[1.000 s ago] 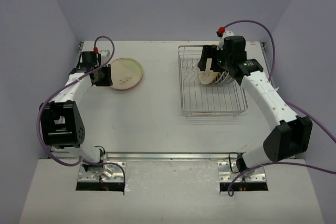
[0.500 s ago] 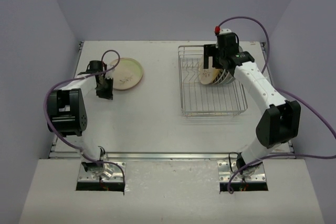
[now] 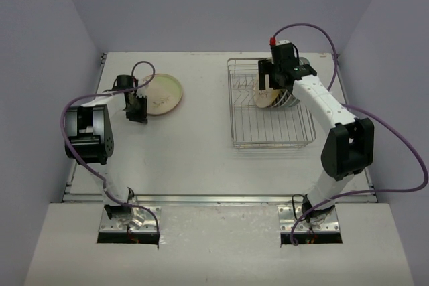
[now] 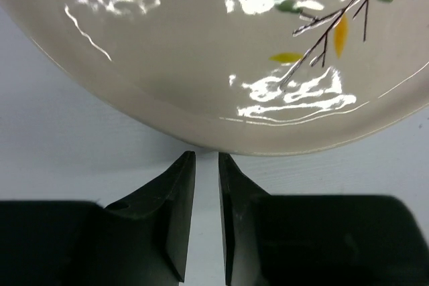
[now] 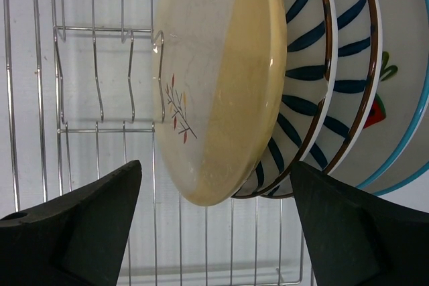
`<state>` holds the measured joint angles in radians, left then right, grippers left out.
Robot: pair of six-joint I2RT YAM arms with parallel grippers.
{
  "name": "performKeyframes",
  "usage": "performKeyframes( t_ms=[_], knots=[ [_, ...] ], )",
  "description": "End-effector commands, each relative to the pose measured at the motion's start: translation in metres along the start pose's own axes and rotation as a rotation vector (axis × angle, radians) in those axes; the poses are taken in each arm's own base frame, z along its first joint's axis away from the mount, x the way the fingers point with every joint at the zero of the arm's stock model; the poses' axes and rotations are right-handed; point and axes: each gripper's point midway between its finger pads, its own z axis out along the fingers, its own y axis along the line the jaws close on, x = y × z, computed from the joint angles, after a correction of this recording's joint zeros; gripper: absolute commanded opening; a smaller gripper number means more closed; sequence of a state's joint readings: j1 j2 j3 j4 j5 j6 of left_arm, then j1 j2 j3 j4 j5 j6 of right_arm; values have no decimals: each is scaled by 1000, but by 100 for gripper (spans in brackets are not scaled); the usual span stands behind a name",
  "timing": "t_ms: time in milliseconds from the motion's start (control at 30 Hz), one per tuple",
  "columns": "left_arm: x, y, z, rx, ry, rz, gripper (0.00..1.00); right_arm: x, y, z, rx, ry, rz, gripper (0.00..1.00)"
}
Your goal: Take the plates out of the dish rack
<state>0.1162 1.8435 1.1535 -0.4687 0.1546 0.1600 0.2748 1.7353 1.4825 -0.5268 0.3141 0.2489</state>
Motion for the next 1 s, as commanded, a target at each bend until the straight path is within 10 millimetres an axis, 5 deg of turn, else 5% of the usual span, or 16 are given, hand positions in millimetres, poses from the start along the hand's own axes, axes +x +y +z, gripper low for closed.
performKeyframes(
  t_ms=[0,500,633,767,967],
  knots=[
    [-39,-7,0,31,-113,23,21,-26,0,5,3,-66,31,91],
    [-50,-19,-10,92,-144,35,49,-29,17,12,-88,-55,63,72],
    [-47,-27,-34,113,-177,52,57,-28,18,12,-96,-50,64,69],
    [-57,-43,-85,158,-293,96,62,-24,25,17,-121,-29,71,66],
    [-61,-59,-134,201,-383,114,63,-21,31,20,-140,-13,85,64]
  ],
)
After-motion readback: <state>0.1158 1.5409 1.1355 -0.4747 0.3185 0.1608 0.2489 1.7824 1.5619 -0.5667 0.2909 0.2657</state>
